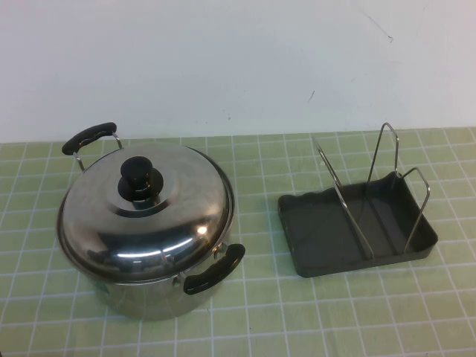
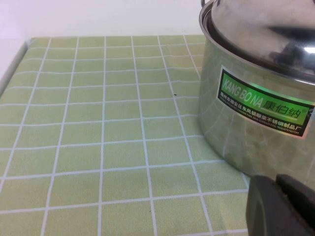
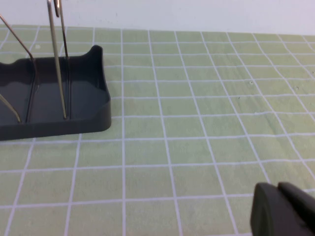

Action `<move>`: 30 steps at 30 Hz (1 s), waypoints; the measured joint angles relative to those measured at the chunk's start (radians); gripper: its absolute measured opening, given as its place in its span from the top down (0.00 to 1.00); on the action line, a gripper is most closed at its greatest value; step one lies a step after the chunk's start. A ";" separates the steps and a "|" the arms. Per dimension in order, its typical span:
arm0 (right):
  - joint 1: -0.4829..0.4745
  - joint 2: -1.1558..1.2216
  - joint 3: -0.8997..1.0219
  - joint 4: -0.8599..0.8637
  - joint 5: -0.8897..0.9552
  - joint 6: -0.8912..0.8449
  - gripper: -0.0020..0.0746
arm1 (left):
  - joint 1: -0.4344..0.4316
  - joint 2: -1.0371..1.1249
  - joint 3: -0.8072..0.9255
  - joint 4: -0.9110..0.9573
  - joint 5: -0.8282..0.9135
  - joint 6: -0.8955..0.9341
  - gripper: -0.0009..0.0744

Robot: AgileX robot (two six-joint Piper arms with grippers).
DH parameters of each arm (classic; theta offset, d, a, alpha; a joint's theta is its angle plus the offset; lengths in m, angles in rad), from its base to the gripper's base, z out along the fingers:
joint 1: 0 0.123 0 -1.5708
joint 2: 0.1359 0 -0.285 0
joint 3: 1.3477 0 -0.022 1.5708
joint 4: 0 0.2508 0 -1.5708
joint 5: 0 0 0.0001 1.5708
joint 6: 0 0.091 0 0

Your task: Put pot lid on rack

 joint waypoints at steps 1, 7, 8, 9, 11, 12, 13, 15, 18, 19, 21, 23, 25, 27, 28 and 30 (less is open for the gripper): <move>0.000 0.000 0.000 0.000 0.000 0.000 0.98 | 0.000 0.000 0.000 0.000 0.000 0.000 0.99; 0.000 0.000 0.000 0.000 0.000 0.000 0.98 | 0.000 0.000 0.000 0.000 0.000 0.002 0.99; 0.000 0.000 0.000 0.000 0.000 0.000 0.98 | 0.000 0.000 0.000 0.000 0.000 0.002 0.99; 0.000 0.000 0.000 0.000 0.000 0.000 0.98 | 0.000 0.000 0.000 0.000 0.000 0.002 0.99; 0.000 0.000 0.000 0.000 0.000 0.000 0.98 | 0.000 0.000 0.000 0.000 0.000 0.002 0.99; 0.000 0.000 0.000 0.000 0.000 0.000 0.98 | 0.000 0.000 0.000 0.000 0.000 0.002 0.99; 0.000 0.000 0.000 0.000 0.000 0.000 0.98 | 0.000 0.000 0.000 0.000 0.000 0.002 0.99; 0.000 0.000 0.000 0.000 0.000 0.000 0.98 | 0.000 0.000 0.000 0.000 0.000 0.002 0.99; 0.000 0.000 0.000 0.000 0.000 0.000 0.98 | 0.000 0.000 0.000 0.000 0.000 0.012 0.99; 0.000 0.000 0.000 0.000 0.000 0.000 0.98 | 0.000 0.000 0.000 0.000 0.000 0.014 0.99; 0.000 0.000 0.000 0.000 0.000 0.000 0.98 | 0.000 0.000 0.000 0.000 0.000 0.016 0.99; 0.000 0.000 0.000 0.000 0.000 0.000 0.98 | 0.000 0.000 0.000 0.000 0.000 0.016 0.99; 0.000 0.000 0.000 0.000 0.000 0.000 0.98 | 0.000 0.000 0.000 0.000 0.000 0.016 0.99; 0.000 0.000 0.000 0.000 0.000 0.000 0.98 | 0.000 0.000 0.000 0.000 0.000 0.016 0.99; 0.000 0.000 0.000 0.000 0.000 0.000 0.98 | 0.000 0.000 0.000 0.000 0.000 0.016 0.99; 0.000 0.000 0.000 0.000 0.000 0.000 0.98 | 0.000 0.000 0.000 0.000 0.000 0.016 0.99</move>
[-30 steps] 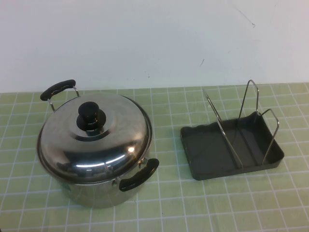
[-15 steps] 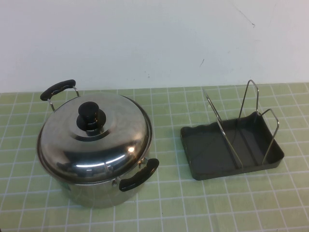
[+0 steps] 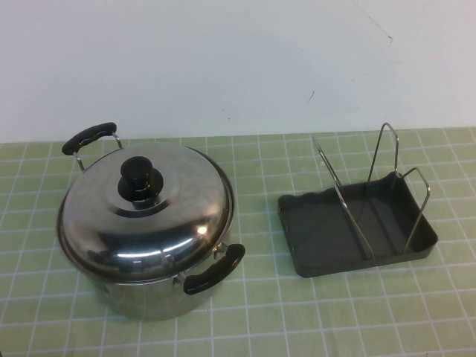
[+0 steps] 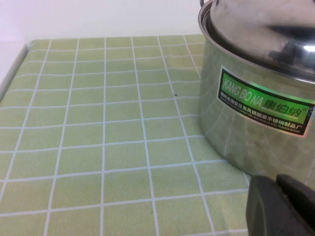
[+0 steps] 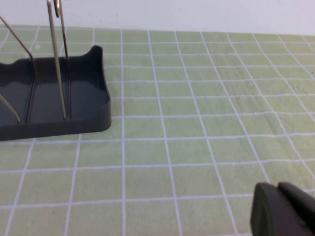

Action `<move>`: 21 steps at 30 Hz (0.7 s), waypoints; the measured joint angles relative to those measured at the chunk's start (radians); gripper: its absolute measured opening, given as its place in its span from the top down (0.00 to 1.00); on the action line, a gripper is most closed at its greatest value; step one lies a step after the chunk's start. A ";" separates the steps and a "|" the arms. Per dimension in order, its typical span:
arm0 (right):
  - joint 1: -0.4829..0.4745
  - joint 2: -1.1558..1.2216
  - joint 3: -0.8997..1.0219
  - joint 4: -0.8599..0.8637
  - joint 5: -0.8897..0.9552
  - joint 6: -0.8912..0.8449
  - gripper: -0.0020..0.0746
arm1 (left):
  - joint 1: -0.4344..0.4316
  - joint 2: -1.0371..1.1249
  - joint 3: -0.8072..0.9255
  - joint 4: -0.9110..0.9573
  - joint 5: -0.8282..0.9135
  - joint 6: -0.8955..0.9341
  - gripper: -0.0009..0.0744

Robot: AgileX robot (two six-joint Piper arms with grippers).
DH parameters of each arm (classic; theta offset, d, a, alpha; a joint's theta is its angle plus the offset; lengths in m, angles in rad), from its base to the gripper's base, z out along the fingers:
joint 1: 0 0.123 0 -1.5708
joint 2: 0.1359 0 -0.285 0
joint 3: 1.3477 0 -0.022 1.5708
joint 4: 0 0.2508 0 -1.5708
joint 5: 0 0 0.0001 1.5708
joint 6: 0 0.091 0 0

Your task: Put pot lid on rack

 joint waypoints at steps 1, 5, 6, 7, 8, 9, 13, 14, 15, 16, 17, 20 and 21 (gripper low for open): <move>0.000 0.000 0.000 0.000 0.000 0.000 0.98 | 0.000 0.000 0.000 0.000 0.000 0.000 0.99; 0.000 0.000 0.000 0.000 -0.007 0.000 0.98 | 0.000 0.000 0.000 0.002 -0.021 0.002 0.99; 0.000 0.000 0.000 0.000 -0.014 0.000 0.98 | 0.000 0.000 0.002 0.002 -0.032 0.001 0.99; 0.000 0.000 0.002 0.000 -0.026 0.000 0.98 | 0.000 0.000 0.002 0.003 -0.045 0.001 0.99; 0.000 0.000 0.006 -0.002 -0.048 0.000 0.98 | 0.000 0.000 0.003 0.003 -0.064 0.004 0.99; 0.000 0.000 0.008 -0.004 -0.076 -0.003 0.98 | 0.000 0.000 0.003 0.003 -0.094 0.004 0.99; 0.000 0.000 0.008 -0.019 -0.291 -0.052 0.98 | 0.000 0.000 0.003 0.005 -0.271 0.004 0.99; 0.000 0.000 0.008 -0.021 -0.362 -0.072 0.98 | 0.000 0.000 0.003 0.005 -0.328 0.004 0.99; 0.000 0.000 0.008 -0.023 -0.445 -0.091 0.98 | 0.000 0.000 0.003 0.005 -0.389 0.004 0.99; 0.000 0.000 0.008 -0.025 -0.508 -0.107 0.98 | 0.000 0.000 0.003 0.005 -0.441 0.004 0.99; 0.000 0.000 0.008 -0.025 -0.585 -0.117 0.98 | 0.000 0.000 0.003 0.005 -0.507 0.004 0.99; 0.000 0.000 0.008 -0.027 -0.787 -0.123 0.98 | 0.000 0.000 0.003 0.007 -0.691 0.004 0.99; 0.000 0.000 0.008 -0.027 -0.852 -0.119 0.98 | 0.000 0.000 0.003 0.007 -0.752 0.004 0.99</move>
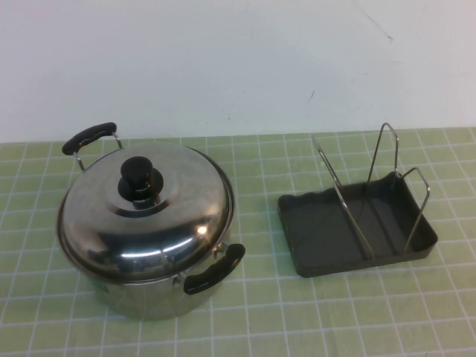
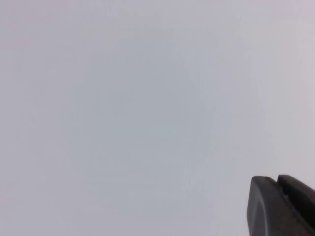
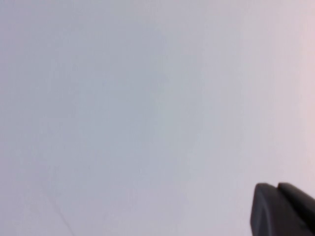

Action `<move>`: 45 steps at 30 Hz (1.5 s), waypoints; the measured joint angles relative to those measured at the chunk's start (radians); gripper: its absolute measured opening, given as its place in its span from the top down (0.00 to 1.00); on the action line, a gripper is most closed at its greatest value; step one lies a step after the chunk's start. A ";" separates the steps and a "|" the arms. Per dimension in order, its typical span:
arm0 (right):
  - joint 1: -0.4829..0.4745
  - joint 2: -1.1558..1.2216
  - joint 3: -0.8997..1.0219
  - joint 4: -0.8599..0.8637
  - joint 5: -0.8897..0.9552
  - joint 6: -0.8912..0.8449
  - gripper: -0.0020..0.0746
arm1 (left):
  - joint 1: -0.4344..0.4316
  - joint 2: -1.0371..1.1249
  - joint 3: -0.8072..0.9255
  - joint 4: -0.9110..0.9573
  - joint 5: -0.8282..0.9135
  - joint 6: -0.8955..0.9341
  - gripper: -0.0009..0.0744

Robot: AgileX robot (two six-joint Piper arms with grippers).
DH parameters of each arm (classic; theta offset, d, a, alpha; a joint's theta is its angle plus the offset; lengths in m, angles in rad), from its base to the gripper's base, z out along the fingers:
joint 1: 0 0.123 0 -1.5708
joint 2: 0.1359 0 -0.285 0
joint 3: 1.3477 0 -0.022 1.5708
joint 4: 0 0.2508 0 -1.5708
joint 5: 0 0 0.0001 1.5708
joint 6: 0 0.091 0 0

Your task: Put pot lid on rack

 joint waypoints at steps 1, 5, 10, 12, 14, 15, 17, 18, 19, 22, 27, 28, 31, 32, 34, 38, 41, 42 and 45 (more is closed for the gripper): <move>0.000 0.000 0.000 0.004 -0.058 0.007 0.98 | 0.000 0.000 0.000 0.000 -0.057 0.000 0.99; 0.000 0.000 0.000 0.033 -0.177 0.025 0.98 | 0.000 0.000 0.000 0.000 -0.211 0.000 0.99; 0.000 0.000 -0.004 0.046 -0.170 0.029 0.98 | 0.000 0.000 -0.031 -0.037 -0.099 -0.011 0.99; 0.000 0.000 -0.037 0.046 -0.054 0.026 0.98 | 0.000 0.000 -0.097 -0.026 0.090 -0.003 0.99; 0.000 0.000 -0.096 0.046 0.100 -0.007 0.98 | 0.000 0.005 -0.182 0.008 0.226 0.042 0.99; 0.000 0.000 -0.133 0.046 0.188 -0.036 0.98 | 0.000 0.018 -0.220 0.030 0.268 0.069 0.99; 0.000 0.003 -0.204 0.046 0.315 -0.101 0.98 | 0.000 0.057 -0.278 0.064 0.300 0.102 0.99; 0.000 0.015 -0.236 0.046 0.365 -0.127 0.98 | 0.000 0.086 -0.304 0.072 0.300 0.108 0.99; 0.000 0.032 -0.263 0.046 0.399 -0.145 0.98 | 0.000 0.120 -0.324 0.076 0.298 0.102 0.99; 0.000 0.092 -0.321 0.046 0.452 -0.166 0.98 | 0.000 0.241 -0.360 0.082 0.270 0.022 0.99; 0.000 0.182 -0.342 0.046 0.496 -0.176 0.98 | 0.000 0.466 -0.369 0.119 0.082 -0.160 0.99; 0.000 0.201 -0.342 0.046 0.521 -0.176 0.98 | 0.000 0.517 -0.371 0.144 0.023 -0.204 0.99; 0.000 0.252 -0.342 0.048 0.590 -0.171 0.98 | 0.000 0.681 -0.373 0.268 -0.125 -0.304 0.98; 0.000 0.266 -0.342 0.053 0.603 -0.169 0.98 | 0.000 0.723 -0.378 0.315 -0.163 -0.335 0.96; 0.000 0.283 -0.342 0.069 0.609 -0.162 0.98 | 0.000 0.815 -0.398 0.424 -0.224 -0.411 0.88; 0.000 0.288 -0.342 0.075 0.603 -0.153 0.98 | 0.000 0.991 -0.458 0.572 -0.326 -0.549 0.51; 0.000 0.288 -0.342 0.077 0.603 -0.153 0.98 | 0.000 1.106 -0.510 0.638 -0.339 -0.564 0.24; 0.000 0.288 -0.342 0.078 0.601 -0.153 0.98 | 0.000 1.144 -0.529 0.660 -0.334 -0.564 0.20; 0.000 0.289 -0.342 0.080 0.601 -0.153 0.98 | 0.000 1.239 -0.585 0.716 -0.328 -0.564 0.16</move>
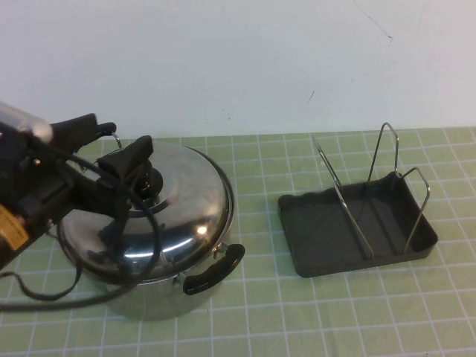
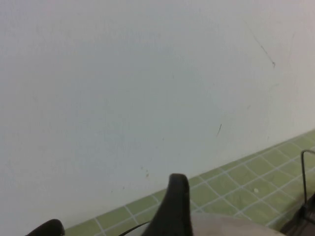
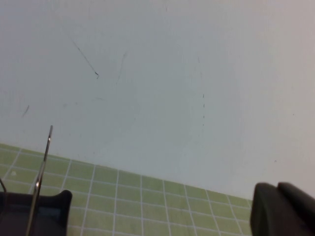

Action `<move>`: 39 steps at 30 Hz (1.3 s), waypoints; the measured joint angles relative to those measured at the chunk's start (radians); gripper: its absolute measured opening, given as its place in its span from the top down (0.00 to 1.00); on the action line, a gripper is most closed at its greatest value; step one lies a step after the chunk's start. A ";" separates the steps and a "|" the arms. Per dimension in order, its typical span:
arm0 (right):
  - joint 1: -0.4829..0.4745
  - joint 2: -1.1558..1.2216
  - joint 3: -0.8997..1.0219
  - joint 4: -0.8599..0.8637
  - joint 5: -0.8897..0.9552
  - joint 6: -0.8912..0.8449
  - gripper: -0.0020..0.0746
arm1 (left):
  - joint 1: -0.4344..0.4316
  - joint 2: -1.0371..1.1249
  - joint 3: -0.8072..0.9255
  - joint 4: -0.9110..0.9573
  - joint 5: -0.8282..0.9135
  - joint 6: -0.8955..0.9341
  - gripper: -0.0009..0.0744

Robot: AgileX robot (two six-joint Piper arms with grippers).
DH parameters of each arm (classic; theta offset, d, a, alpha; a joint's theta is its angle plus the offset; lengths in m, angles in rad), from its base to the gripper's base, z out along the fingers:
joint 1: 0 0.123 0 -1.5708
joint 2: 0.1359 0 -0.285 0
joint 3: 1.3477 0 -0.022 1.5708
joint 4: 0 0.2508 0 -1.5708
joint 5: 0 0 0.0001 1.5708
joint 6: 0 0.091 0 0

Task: Put pot lid on rack
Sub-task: Open the pot, then hand over the pot lid

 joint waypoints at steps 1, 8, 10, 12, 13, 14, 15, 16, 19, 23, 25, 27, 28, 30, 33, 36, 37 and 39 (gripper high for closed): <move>0.000 0.000 0.000 0.003 0.000 0.000 0.98 | 0.000 0.032 -0.018 0.011 0.000 0.000 0.16; 0.000 0.000 0.000 0.047 0.000 0.002 0.98 | 0.000 0.189 -0.073 0.034 0.044 0.007 0.16; 0.000 0.000 0.000 0.061 0.000 0.002 0.98 | 0.000 0.221 -0.077 0.048 0.046 0.009 0.16; 0.000 0.000 0.000 0.074 0.000 0.002 0.98 | 0.000 0.245 -0.077 0.064 0.050 0.009 0.16; 0.000 0.000 0.000 0.084 0.000 0.002 0.98 | 0.000 0.256 -0.077 0.071 0.048 0.009 0.17; 0.000 0.000 0.000 0.090 0.000 0.002 0.98 | 0.000 0.261 -0.079 0.073 0.040 0.009 0.20; 0.000 0.000 0.000 0.097 0.000 0.002 0.98 | 0.000 0.265 -0.079 0.078 0.036 0.009 0.24; 0.000 0.000 0.000 0.101 0.000 0.002 0.98 | 0.000 0.265 -0.080 0.080 0.031 0.009 0.30; 0.000 0.000 0.000 0.103 -0.009 0.002 0.98 | -0.002 0.267 -0.083 0.089 0.014 0.013 0.57; 0.000 0.000 -0.002 0.104 -0.061 0.002 0.98 | -0.002 0.267 -0.084 0.089 0.012 0.008 0.57; 0.000 0.000 -0.015 0.104 -0.068 0.002 0.98 | -0.002 0.265 -0.084 0.087 -0.002 -0.009 0.57; 0.000 0.000 -0.044 0.104 -0.060 0.003 0.98 | -0.002 0.255 -0.084 0.079 -0.025 -0.027 0.57; 0.000 0.000 -0.069 0.104 -0.047 0.003 0.98 | -0.002 0.245 -0.082 0.072 -0.046 -0.031 0.57; 0.000 0.000 -0.129 0.104 -0.006 0.003 0.98 | -0.002 0.217 -0.081 0.053 -0.097 -0.038 0.57; 0.000 0.000 -0.253 0.113 0.099 -0.014 0.98 | -0.002 0.151 -0.081 0.019 -0.191 -0.063 0.57; 0.000 0.010 -0.365 0.215 0.245 -0.095 0.98 | -0.006 0.064 -0.081 0.004 -0.280 -0.076 0.57; 0.000 0.019 -0.395 0.296 0.298 -0.160 0.98 | -0.015 0.034 -0.081 -0.006 -0.298 -0.076 0.57; 0.000 0.040 -0.433 0.531 0.403 -0.334 0.98 | -0.043 -0.018 -0.085 -0.022 -0.309 -0.076 0.57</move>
